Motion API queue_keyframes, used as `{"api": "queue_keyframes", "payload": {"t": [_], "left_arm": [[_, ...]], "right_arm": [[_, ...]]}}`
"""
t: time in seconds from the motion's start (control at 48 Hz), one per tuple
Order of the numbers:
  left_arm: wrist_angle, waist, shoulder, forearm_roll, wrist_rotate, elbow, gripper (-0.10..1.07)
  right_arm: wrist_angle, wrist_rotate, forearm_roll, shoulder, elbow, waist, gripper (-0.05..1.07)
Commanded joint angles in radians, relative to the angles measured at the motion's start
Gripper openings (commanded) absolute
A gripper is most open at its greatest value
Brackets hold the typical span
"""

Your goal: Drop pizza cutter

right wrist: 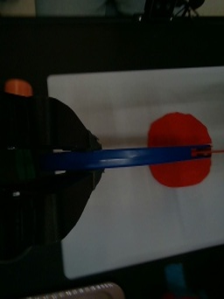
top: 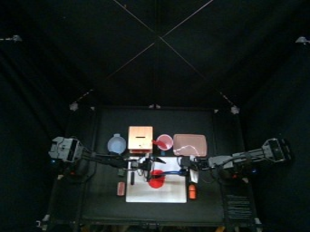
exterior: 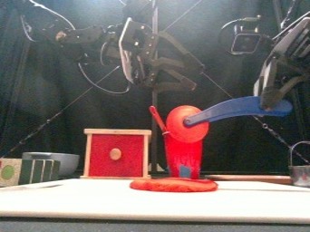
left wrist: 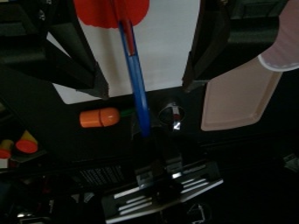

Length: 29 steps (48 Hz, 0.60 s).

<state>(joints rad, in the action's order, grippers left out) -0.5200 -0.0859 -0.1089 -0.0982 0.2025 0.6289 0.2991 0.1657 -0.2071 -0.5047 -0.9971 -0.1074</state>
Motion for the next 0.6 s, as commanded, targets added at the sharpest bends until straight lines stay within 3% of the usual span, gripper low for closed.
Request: {"api": "queue_keyframes", "payload": {"t": [0.0, 0.104, 0.208, 0.396, 0.583], "left_arm": [[-0.017, -0.003, 0.028, -0.012, 0.008, -0.002, 0.98], [-0.021, -0.006, 0.029, -0.023, 0.015, 0.012, 0.98], [-0.023, -0.009, 0.029, -0.025, 0.017, 0.021, 0.98], [-0.025, -0.018, 0.031, -0.032, 0.017, 0.041, 0.98], [-0.023, -0.031, 0.032, -0.038, 0.02, 0.06, 0.98]], "right_arm": [[0.064, 0.04, -0.107, -0.052, 0.012, 0.026, 0.4], [0.144, 0.147, -0.184, -0.089, 0.005, 0.058, 0.4], [0.213, 0.301, -0.176, -0.13, -0.008, 0.075, 0.4], [0.282, 0.629, -0.071, -0.181, -0.029, 0.081, 0.4], [0.299, 0.957, 0.067, -0.167, -0.04, 0.055, 0.41]]}}
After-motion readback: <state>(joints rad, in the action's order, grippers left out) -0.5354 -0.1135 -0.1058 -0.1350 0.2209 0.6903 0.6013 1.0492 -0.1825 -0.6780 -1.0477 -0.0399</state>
